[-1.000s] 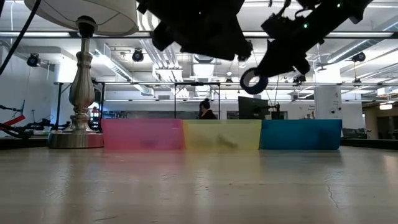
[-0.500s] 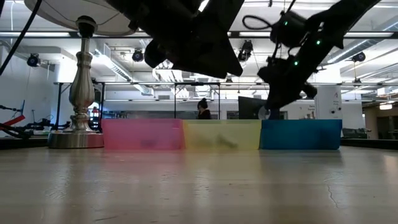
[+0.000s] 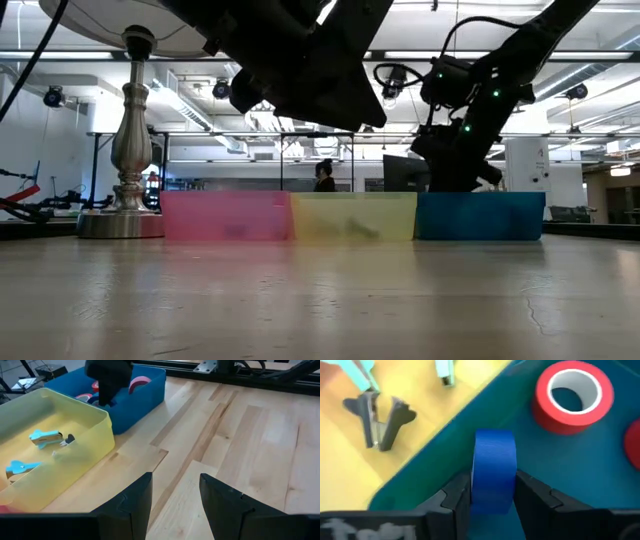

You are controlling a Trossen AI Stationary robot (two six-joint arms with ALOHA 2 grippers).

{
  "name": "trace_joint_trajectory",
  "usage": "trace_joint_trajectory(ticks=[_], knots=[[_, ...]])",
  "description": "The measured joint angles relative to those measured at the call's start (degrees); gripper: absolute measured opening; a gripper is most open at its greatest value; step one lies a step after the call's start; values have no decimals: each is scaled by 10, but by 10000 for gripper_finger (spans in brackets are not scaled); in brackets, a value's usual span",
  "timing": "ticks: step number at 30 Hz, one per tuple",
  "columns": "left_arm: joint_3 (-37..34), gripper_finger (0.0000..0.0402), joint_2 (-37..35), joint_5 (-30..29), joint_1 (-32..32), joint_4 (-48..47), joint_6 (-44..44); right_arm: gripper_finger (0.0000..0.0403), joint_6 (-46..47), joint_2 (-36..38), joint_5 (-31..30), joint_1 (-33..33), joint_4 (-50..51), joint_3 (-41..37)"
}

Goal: Pick and place Stapler, Stapler remover, tape
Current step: Put the blue tape into the blue bin, then return to Home Position

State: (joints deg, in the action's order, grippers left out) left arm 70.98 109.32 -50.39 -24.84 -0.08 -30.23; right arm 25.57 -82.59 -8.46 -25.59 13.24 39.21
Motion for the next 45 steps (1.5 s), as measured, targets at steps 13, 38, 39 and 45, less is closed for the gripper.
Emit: trace_joint_trajectory(ticks=[13,38,39,45], knots=[[0,168,0,0,0,0,3,150,-1,16,-25,1,5,5],[0,168,0,0,0,0,2,126,70,100,-63,42,251,18],[0,168,0,0,0,0,2,125,79,103,-64,50,267,18],[0,168,0,0,0,0,2,116,81,101,-88,67,275,17]])
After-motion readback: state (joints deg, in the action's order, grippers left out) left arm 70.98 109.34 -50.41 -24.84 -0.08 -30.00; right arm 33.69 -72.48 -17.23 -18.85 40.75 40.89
